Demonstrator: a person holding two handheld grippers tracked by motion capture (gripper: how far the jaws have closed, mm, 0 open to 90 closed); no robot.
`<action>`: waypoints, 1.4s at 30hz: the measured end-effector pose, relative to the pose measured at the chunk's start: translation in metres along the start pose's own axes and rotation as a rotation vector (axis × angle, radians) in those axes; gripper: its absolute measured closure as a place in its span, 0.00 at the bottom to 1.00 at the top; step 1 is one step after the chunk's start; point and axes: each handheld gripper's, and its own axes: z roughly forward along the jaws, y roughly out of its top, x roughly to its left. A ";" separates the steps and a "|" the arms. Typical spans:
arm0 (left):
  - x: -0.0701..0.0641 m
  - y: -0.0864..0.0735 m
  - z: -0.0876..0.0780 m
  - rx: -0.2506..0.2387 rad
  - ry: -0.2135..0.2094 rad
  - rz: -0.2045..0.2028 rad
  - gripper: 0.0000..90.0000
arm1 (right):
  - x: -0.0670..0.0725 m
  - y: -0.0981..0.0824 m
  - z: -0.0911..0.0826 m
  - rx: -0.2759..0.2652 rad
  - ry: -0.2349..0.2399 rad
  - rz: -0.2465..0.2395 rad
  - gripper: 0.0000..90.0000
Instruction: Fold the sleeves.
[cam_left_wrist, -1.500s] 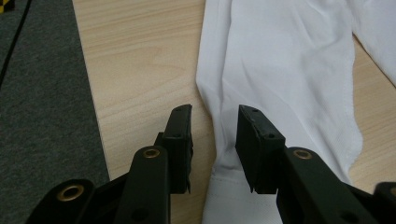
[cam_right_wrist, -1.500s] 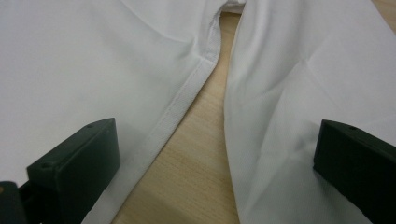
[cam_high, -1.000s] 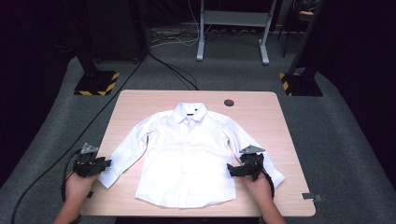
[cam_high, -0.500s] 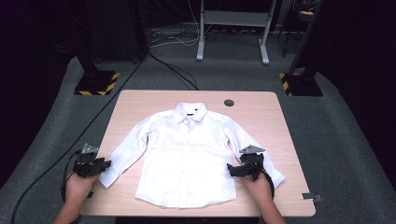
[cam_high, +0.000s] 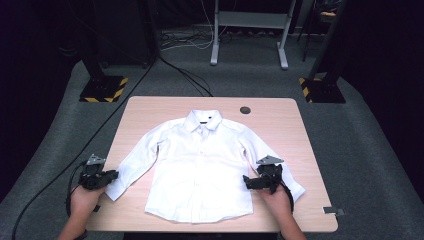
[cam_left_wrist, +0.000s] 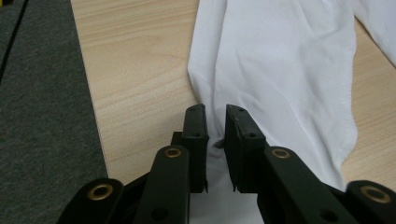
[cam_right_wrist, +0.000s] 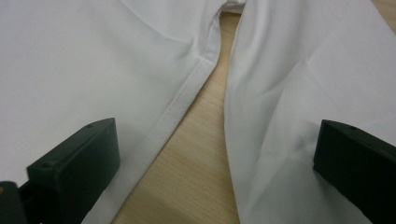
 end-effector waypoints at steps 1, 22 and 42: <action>0.000 0.000 0.000 -0.001 -0.004 -0.005 0.90 | 0.000 0.000 0.000 0.000 0.000 0.000 0.00; 0.000 0.005 -0.013 -0.072 -0.012 0.018 0.98 | 0.000 0.000 0.000 0.000 0.000 0.000 0.00; -0.002 0.024 -0.021 -0.089 -0.006 0.056 0.98 | 0.000 0.000 0.000 0.000 0.000 0.000 0.00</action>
